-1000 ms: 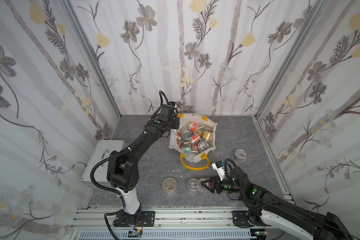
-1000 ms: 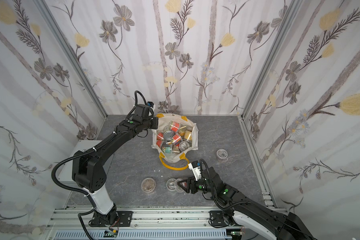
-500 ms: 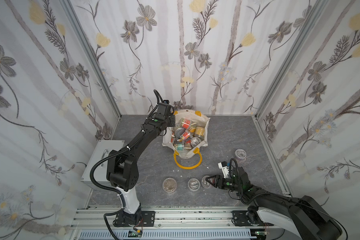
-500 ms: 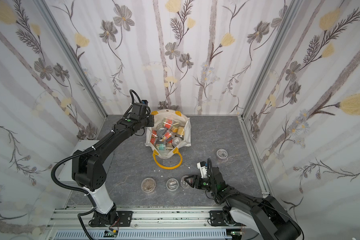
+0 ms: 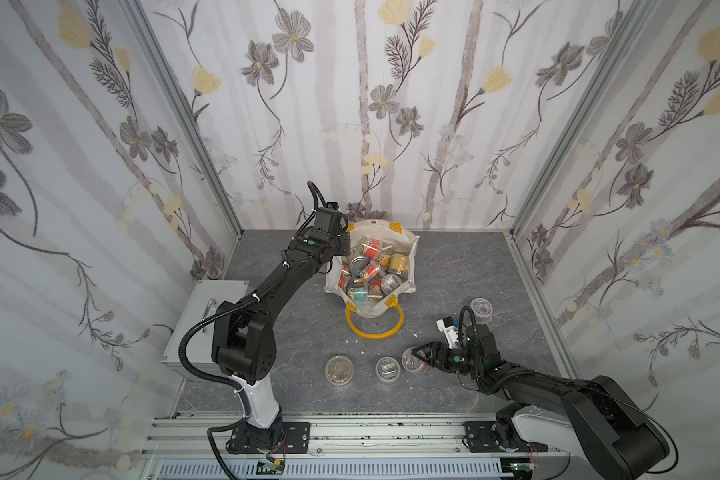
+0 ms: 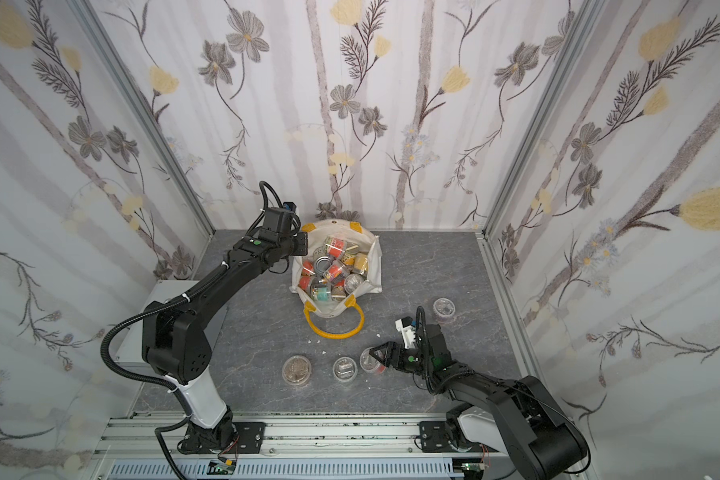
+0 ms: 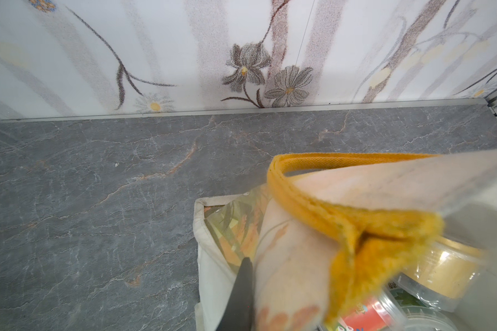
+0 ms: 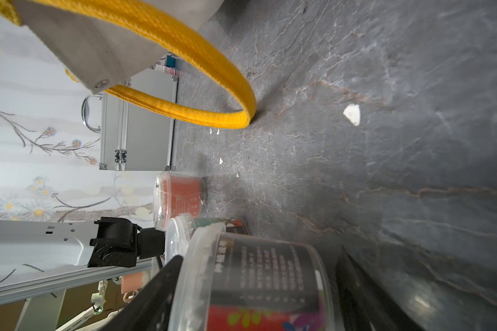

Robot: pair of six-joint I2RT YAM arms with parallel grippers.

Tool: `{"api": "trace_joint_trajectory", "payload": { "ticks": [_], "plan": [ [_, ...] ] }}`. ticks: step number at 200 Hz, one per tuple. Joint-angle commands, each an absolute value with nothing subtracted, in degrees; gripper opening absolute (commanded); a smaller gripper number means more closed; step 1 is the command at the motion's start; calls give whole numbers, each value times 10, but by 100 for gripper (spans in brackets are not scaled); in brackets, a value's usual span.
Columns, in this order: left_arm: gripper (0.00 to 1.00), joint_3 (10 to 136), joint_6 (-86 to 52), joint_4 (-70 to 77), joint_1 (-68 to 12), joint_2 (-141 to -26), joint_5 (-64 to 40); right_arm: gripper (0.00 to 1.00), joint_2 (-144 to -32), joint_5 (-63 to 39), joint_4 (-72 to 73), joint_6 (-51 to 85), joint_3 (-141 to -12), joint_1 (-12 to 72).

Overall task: Take out the seed jars from the canvas bag
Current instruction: Place the seed jar at the center of the board, then pick up the seed jar from the canvas bag.

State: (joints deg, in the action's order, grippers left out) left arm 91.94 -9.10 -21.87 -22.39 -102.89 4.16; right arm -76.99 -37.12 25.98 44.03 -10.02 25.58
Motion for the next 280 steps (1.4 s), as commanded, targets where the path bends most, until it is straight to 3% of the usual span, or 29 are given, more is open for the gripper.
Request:
{"api": "trace_joint_trajectory", "payload": {
  "ticks": [1, 17, 61, 99, 116, 136, 214, 224, 280],
  "plan": [
    [0, 918, -87, -195, -222, -1022, 26, 78, -757, -340, 149, 386, -127, 253],
    [0, 915, -84, -197, -222, -1021, 18, 83, -734, -319, 110, 376, -137, 251],
    [0, 911, -82, -212, -222, -1017, -12, 83, -650, -278, -15, 327, -187, 249],
    [0, 910, -82, -232, -222, -1017, -43, 81, -631, -168, -146, 266, -361, 308],
    [0, 909, -76, -235, -222, -1015, -47, 81, -686, -53, -187, 258, -485, 383],
    [0, 907, -69, -239, -222, -1010, -55, 82, -777, 5, -181, 268, -601, 431],
    [0, 876, -61, -207, -221, -995, -69, 88, -1103, 43, -205, 9, -894, 416],
    [0, 876, -61, -205, -221, -994, -71, 100, -1127, 42, -218, -24, -917, 414],
    [0, 869, -56, -204, -216, -991, -64, 96, -1231, 31, -262, -67, -987, 422]
  ]
}}
